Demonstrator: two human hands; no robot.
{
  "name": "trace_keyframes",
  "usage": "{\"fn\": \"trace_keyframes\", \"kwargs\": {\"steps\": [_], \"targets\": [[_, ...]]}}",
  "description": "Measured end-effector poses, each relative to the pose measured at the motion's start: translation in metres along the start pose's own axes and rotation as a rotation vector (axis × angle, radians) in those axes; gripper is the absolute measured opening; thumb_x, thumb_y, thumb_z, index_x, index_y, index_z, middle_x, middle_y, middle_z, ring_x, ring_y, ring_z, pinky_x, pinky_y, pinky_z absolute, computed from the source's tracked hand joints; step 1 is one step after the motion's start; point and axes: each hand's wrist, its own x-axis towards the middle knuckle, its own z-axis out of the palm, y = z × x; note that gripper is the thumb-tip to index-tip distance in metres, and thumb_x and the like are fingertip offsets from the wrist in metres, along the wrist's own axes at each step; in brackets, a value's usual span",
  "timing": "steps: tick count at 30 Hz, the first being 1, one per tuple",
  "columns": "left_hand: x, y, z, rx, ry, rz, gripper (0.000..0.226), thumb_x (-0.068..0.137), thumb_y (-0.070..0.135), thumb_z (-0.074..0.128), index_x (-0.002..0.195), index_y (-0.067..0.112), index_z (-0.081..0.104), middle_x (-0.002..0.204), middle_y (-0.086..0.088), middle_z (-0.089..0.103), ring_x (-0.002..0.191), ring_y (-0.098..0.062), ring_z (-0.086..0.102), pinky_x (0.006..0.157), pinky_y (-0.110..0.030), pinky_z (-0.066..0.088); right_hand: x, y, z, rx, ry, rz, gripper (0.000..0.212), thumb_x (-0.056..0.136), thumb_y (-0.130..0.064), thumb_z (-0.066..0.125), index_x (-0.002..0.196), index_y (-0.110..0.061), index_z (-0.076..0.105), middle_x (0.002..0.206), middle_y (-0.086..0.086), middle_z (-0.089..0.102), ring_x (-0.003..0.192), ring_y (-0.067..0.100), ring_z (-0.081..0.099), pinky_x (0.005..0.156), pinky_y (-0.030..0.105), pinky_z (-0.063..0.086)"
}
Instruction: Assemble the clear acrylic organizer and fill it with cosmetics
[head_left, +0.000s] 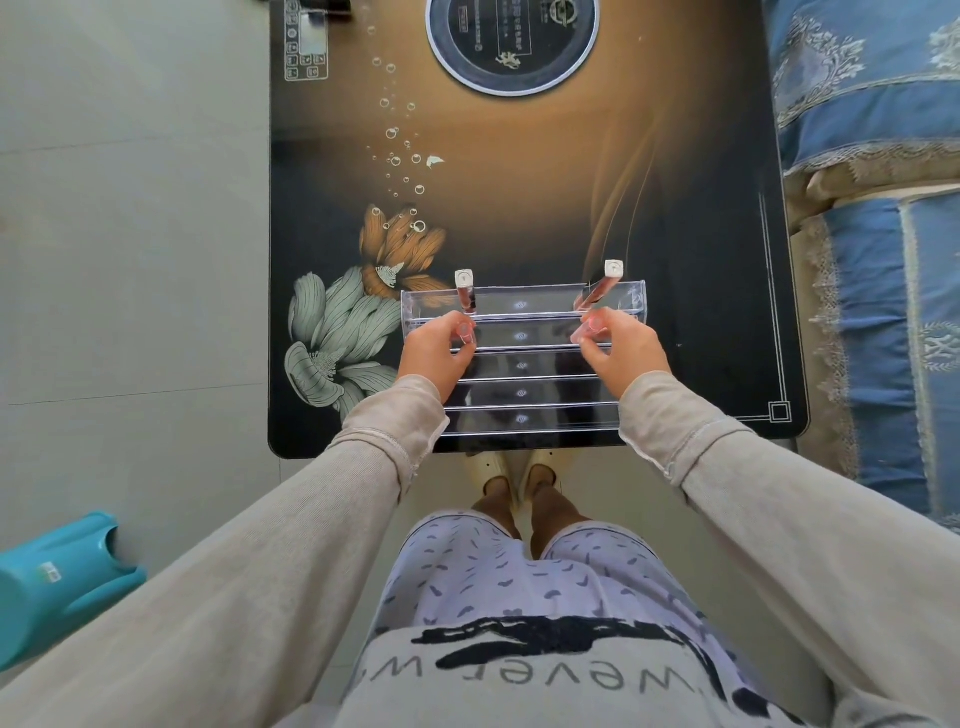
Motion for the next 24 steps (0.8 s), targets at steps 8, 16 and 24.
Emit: {"fn": "trace_keyframes", "kwargs": {"steps": [8, 16, 24], "targets": [[-0.006, -0.003, -0.003, -0.047, 0.031, -0.022, 0.018, 0.082, 0.003, 0.063, 0.100, 0.006, 0.062, 0.104, -0.012, 0.068, 0.098, -0.021, 0.063, 0.089, -0.028, 0.049, -0.005, 0.003, 0.000, 0.031, 0.025, 0.001, 0.022, 0.085, -0.014, 0.063, 0.107, -0.011, 0.059, 0.111, 0.010, 0.066, 0.102, 0.027, 0.062, 0.094, 0.037, 0.049], [-0.054, -0.040, -0.008, -0.049, 0.015, -0.198, 0.022, 0.082, 0.002, 0.062, 0.105, 0.002, 0.063, 0.104, -0.016, 0.069, 0.095, -0.027, 0.064, 0.088, -0.030, 0.049, -0.059, 0.045, 0.009, 0.071, 0.027, 0.201, 0.029, 0.085, -0.007, 0.061, 0.113, -0.006, 0.059, 0.111, 0.012, 0.066, 0.102, 0.027, 0.062, 0.088, 0.030, 0.047], [-0.138, -0.100, 0.003, 0.008, -0.348, -0.467, 0.029, 0.087, 0.011, 0.055, 0.064, 0.029, 0.056, 0.075, -0.001, 0.062, 0.077, -0.018, 0.055, 0.073, -0.024, 0.042, -0.131, 0.104, 0.036, 0.091, -0.298, 0.505, 0.019, 0.087, -0.006, 0.057, 0.105, -0.005, 0.063, 0.111, 0.015, 0.066, 0.102, 0.026, 0.059, 0.094, 0.033, 0.044]]}}
